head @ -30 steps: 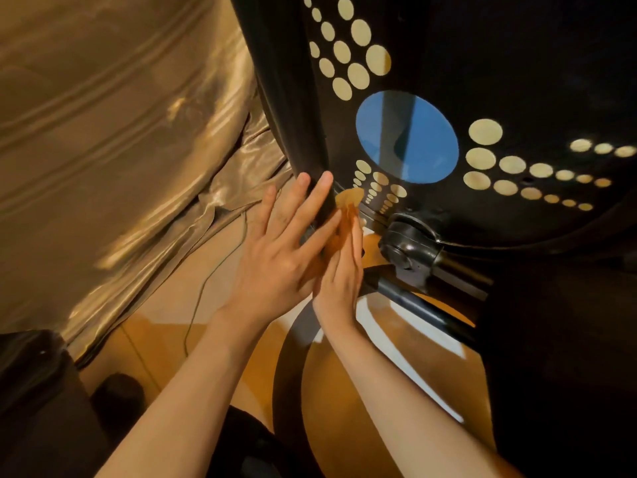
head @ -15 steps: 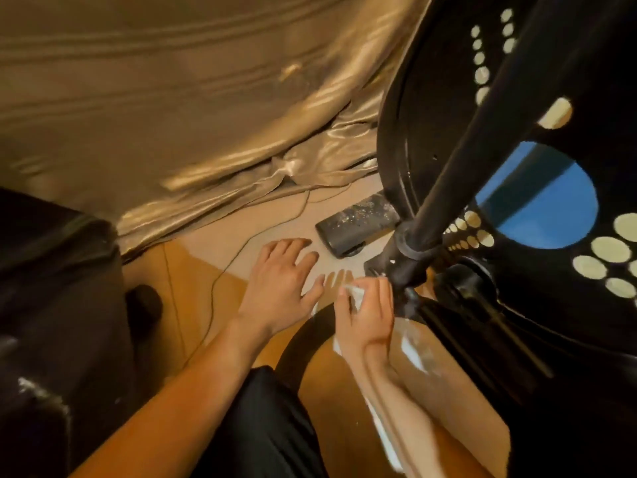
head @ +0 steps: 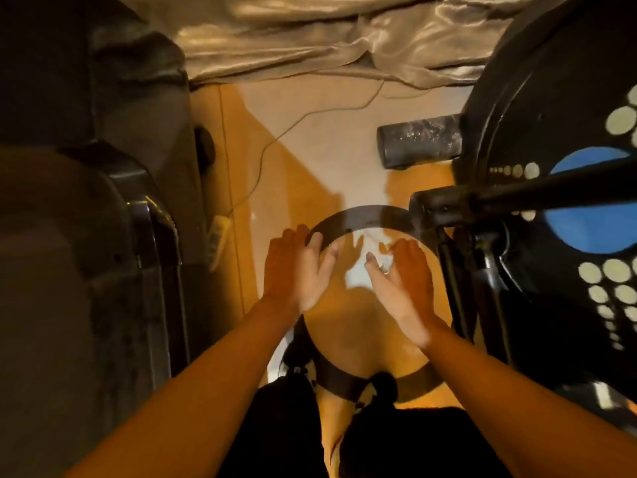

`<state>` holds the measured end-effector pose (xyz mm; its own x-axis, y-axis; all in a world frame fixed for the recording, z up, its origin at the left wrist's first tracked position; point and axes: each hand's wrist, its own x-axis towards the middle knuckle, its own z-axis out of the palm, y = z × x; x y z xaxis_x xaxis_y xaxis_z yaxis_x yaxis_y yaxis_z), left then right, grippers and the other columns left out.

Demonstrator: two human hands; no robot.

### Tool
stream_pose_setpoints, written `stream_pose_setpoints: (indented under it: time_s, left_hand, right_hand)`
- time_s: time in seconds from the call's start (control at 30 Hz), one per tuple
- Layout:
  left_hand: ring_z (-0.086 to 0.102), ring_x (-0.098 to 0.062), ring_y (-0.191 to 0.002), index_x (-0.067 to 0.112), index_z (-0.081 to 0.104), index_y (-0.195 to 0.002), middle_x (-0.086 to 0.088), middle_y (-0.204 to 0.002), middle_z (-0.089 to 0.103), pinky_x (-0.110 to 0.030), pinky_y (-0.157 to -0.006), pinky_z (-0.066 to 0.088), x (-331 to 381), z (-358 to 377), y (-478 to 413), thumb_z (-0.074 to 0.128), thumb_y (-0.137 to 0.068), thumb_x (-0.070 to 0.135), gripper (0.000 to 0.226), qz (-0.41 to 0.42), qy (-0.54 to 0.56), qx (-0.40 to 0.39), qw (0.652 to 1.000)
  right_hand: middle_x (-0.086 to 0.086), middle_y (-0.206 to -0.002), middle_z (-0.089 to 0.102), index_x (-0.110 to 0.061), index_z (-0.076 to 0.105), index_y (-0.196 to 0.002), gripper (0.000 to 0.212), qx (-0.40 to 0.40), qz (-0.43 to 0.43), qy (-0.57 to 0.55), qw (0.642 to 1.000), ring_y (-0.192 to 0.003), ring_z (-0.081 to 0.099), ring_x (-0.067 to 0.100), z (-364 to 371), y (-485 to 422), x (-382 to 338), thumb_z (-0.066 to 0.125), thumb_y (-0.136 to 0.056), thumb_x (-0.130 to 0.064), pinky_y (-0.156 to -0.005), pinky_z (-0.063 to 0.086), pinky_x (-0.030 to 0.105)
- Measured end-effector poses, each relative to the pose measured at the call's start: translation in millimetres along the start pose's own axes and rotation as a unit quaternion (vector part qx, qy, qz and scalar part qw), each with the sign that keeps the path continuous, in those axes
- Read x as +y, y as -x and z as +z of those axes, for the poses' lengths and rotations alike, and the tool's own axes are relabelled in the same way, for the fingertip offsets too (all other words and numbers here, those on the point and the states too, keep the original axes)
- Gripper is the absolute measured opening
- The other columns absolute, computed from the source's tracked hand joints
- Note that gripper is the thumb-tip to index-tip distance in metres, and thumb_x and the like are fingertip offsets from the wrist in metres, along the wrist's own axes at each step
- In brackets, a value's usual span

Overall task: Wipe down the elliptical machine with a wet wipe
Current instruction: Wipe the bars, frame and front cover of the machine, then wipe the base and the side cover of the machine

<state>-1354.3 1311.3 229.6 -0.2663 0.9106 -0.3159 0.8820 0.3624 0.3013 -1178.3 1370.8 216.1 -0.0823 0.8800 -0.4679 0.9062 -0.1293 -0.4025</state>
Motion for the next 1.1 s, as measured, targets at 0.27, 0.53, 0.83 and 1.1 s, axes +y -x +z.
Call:
stream_pose_setpoints:
  time_s: [0.27,0.53,0.83,1.1]
  left_hand:
    - [0.062,-0.033,-0.102,0.013,0.067,-0.109,-0.013,-0.113,0.067,-0.045,-0.087,0.05,-12.0,-66.9,88.9,0.018,-0.102,0.059,0.068,0.016,-0.063,-0.105,0.992]
    - [0.058,-0.029,-0.119,0.017,0.06,-0.134,-0.009,-0.131,0.063,-0.045,-0.102,0.048,13.1,-128.2,104.3,0.027,-0.109,0.057,0.057,-0.038,0.034,-0.213,0.976]
    - [0.057,-0.027,-0.121,0.016,0.056,-0.137,-0.01,-0.132,0.06,-0.038,-0.099,0.045,37.6,-233.7,51.1,0.034,-0.111,0.049,0.048,-0.016,-0.002,-0.304,0.953]
    - [0.059,-0.032,-0.112,0.011,0.06,-0.126,-0.013,-0.121,0.062,-0.042,-0.091,0.044,85.0,-350.5,-61.8,0.036,-0.109,0.048,0.047,0.028,-0.054,-0.269,0.961]
  right_hand:
    - [0.015,-0.109,0.059,-0.002,0.061,-0.107,0.058,-0.077,-0.007,0.07,0.995,-0.106,0.057,0.035,-54.0,79.6,-27.3,0.054,-0.092,-0.058,-0.077,0.04,0.035]
    - [0.011,-0.126,0.059,-0.01,0.057,-0.131,0.065,-0.193,0.055,0.125,0.972,-0.115,0.058,0.031,-113.6,92.0,-83.0,0.049,-0.098,-0.064,-0.093,0.051,0.044]
    - [0.015,-0.122,0.058,-0.006,0.058,-0.125,0.057,-0.167,0.087,0.048,0.981,-0.114,0.058,0.035,-210.7,67.5,-155.6,0.051,-0.1,-0.057,-0.085,0.047,0.04]
    - [0.013,-0.129,0.064,-0.01,0.062,-0.129,0.058,-0.18,0.199,-0.031,0.963,-0.119,0.061,0.035,-309.6,37.5,-179.1,0.055,-0.095,-0.058,-0.096,0.052,0.044]
